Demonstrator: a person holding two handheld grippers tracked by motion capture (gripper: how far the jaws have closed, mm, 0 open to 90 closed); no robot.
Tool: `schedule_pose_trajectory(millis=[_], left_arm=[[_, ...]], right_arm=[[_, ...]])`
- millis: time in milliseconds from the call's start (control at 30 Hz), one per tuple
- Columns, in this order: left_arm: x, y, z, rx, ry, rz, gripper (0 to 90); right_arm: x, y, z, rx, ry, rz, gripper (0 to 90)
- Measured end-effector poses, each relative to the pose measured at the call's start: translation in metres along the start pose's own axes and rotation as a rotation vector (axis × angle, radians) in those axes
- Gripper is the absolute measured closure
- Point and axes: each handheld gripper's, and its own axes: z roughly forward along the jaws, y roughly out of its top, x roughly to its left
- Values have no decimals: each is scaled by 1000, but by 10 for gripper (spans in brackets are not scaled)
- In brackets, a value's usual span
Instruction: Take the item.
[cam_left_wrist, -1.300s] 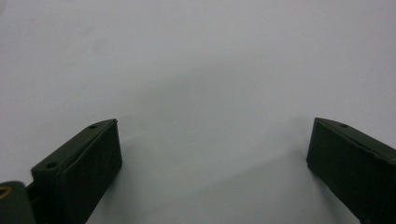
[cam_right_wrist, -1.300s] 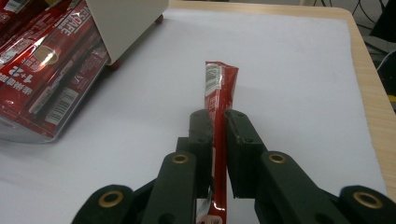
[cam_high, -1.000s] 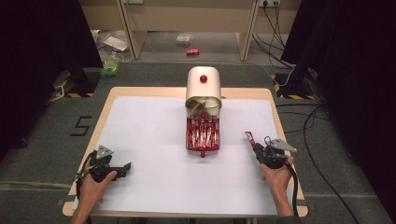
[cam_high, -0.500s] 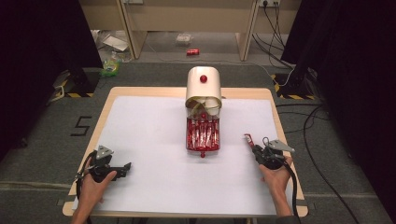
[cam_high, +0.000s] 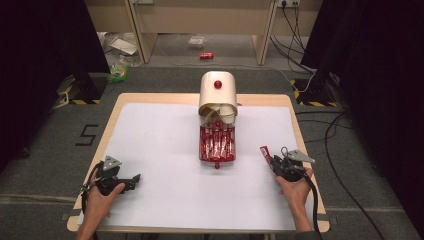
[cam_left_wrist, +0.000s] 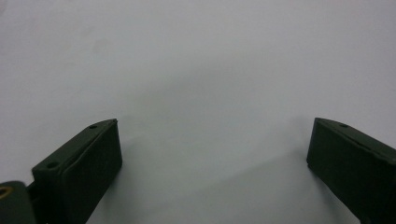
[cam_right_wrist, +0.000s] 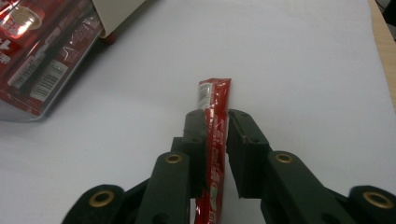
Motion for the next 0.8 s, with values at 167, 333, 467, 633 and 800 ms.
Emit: schedule_pose_trajectory(millis=[167,333,467,633,800], left_arm=[[0,0,0,0,0,0,25],[0,0,0,0,0,0,24],[0,0,0,0,0,0,24],[0,0,0,0,0,0,24],[0,0,0,0,0,0,25]], right_arm=[[3,6,-4,-18,20,16,634],[6,10,-6,-24,20,27,519],[10,12,-5,-17,25,15,410],[14,15,-7,-21,16,15,336],[17,18,-8,-37,12,30,272]])
